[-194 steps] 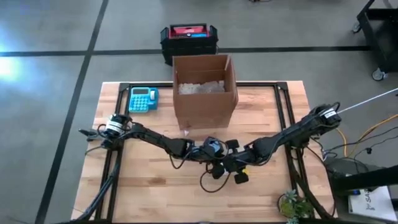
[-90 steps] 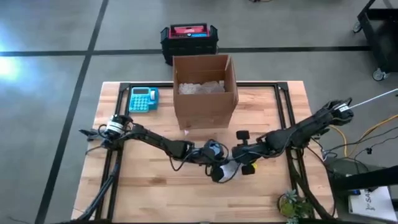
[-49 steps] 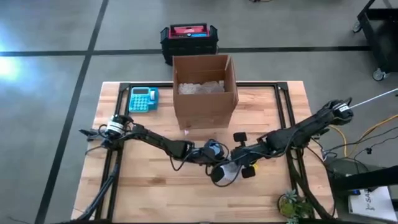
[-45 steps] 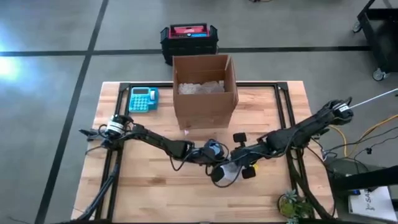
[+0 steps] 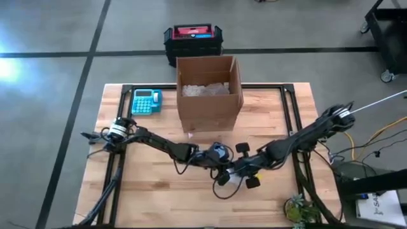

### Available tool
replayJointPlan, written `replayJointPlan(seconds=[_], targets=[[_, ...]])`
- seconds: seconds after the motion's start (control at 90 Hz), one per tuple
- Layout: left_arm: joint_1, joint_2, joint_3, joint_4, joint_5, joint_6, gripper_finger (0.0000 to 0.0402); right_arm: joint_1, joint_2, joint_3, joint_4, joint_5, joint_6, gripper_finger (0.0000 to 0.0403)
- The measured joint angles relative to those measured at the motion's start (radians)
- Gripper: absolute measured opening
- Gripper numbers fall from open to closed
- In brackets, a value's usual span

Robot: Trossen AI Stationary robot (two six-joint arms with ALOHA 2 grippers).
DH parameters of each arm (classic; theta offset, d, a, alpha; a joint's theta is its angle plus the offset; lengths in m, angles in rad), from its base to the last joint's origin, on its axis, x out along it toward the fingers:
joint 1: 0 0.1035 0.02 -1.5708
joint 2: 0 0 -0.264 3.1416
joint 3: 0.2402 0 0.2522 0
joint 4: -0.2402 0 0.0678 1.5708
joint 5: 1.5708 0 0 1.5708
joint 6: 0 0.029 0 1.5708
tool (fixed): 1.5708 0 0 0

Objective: Wrap mug
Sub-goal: Wrap the purple mug with bubble wrap

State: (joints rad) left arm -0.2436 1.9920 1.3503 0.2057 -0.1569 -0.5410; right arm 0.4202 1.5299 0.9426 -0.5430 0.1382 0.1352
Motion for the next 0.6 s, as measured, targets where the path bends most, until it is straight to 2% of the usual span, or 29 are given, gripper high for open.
replayJointPlan(seconds=[0.189,0.344,0.433,0.6], targets=[[-0.024,-0.053,0.017,-0.031,0.015,0.001,0.0001,-0.001,0.001,-0.003,0.007,-0.005,-0.006,0.0014],[-0.040,-0.055,0.016,-0.114,0.125,-0.026,0.0001,-0.001,-0.009,-0.004,0.008,-0.008,-0.020,0.0014],[-0.040,-0.051,0.016,-0.151,0.120,-0.042,0.0001,-0.001,-0.014,0.001,-0.001,-0.008,-0.020,0.0014],[-0.034,-0.045,0.014,-0.114,0.087,-0.016,0.0001,-0.001,-0.015,0.029,-0.013,-0.016,-0.022,0.0014]])
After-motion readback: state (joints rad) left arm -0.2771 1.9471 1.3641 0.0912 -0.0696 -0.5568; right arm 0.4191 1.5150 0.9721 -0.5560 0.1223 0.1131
